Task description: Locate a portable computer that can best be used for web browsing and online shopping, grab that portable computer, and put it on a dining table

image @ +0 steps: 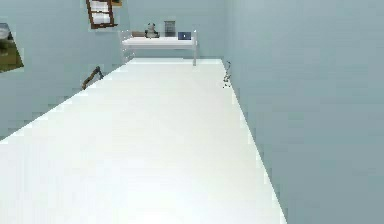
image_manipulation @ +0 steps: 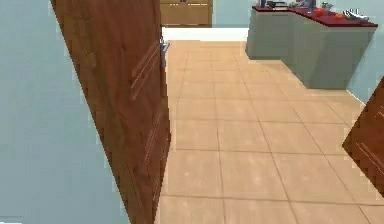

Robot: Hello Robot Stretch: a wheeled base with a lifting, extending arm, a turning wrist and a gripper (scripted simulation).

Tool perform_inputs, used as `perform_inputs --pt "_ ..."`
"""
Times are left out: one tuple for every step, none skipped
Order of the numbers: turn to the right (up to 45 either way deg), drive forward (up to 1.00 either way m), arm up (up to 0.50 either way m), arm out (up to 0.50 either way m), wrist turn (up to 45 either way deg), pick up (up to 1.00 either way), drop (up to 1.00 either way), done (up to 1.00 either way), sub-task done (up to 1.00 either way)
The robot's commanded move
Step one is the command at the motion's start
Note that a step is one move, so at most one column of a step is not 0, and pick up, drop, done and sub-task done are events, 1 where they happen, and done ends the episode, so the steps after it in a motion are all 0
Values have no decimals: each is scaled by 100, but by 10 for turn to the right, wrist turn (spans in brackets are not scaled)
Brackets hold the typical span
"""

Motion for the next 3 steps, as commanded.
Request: perform_inputs --pt "0 100 0 0 0 0 0 0 0" --pt "0 100 0 0 0 0 0 0 0" --pt "0 100 0 0 0 0 0 0 0"
